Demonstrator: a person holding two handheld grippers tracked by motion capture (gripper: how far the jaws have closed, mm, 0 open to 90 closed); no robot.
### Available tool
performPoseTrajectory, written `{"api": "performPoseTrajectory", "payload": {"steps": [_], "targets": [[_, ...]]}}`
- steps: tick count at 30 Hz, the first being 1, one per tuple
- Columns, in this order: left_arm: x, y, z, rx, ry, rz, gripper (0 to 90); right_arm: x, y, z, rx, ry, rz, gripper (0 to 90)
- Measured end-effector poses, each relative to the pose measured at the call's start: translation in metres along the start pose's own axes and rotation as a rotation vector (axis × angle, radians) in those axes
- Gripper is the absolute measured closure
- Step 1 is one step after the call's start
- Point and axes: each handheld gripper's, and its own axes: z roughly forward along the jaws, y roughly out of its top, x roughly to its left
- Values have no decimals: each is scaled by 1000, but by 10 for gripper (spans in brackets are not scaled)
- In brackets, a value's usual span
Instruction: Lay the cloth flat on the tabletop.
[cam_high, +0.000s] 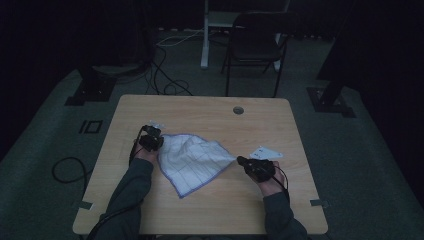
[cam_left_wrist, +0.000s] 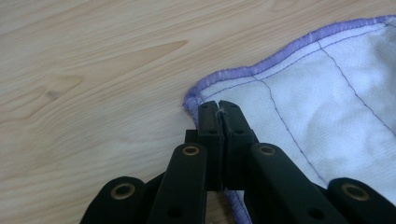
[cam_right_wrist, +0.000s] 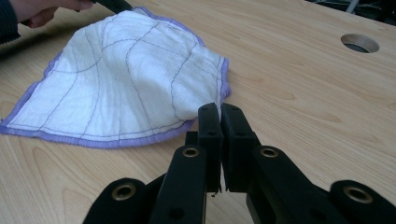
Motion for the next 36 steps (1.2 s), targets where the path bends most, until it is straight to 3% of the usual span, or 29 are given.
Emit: {"api": "performPoseTrajectory", "payload": {"steps": [7,13,18,26,27,31,36], "targets": [[9,-5,-5,18,33,-28,889,1,-4,-9,-5,-6,1,885],[8,-12,-11,30,48,-22,889,1,-15,-14,16,-13,14,886],[3,-14,-17,28,9,-19,824,0,-22,-19,24,-16,24,886],[-23,7,-21,-25,-58,72,802,0,-24,-19,37,-20,20,885],[-32,14,-20,-24,-74,115,802,1,-24,-19,36,-18,18,885],[-53,28,-15,-31,-112,191,833,1,-24,-19,36,-19,15,884],[-73,43,-6,-33,-156,256,900,1,-25,-19,35,-16,16,885]]}}
